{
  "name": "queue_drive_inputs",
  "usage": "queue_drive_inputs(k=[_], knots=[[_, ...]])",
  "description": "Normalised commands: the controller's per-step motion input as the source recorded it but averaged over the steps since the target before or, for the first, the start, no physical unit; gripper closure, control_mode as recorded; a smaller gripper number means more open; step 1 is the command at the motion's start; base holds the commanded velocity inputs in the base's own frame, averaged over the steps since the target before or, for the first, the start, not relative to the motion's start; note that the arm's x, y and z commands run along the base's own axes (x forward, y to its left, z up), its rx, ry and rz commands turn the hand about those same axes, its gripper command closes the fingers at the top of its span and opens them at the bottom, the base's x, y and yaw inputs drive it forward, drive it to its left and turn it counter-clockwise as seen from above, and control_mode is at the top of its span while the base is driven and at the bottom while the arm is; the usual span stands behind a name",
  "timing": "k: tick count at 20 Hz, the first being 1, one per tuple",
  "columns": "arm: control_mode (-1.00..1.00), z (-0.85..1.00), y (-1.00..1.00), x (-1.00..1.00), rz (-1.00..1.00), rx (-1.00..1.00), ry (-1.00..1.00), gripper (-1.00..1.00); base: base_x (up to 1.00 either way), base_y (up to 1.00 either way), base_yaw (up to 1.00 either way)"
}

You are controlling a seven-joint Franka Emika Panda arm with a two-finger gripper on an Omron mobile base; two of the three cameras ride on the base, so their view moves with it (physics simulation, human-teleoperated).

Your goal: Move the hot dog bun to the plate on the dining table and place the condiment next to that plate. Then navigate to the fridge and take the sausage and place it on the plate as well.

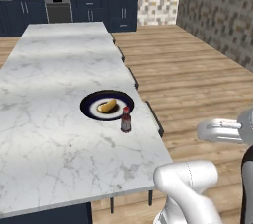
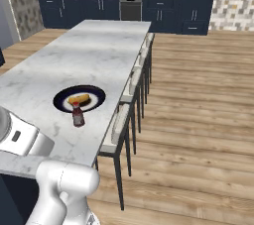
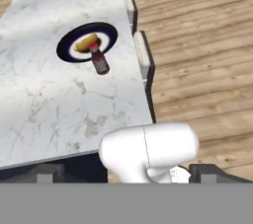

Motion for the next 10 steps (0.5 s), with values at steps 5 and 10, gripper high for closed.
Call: queue_drive_inputs(k=[5, 10], knots=[[1.00, 0.00, 0.00, 0.00, 0.00, 0.00, 0.00, -1.00, -0.49, 0.40, 0.26], [1.00, 0.00, 0.00, 0.00, 0.00, 0.00, 0.00, -1.00, -0.69, 0.55, 0.37]])
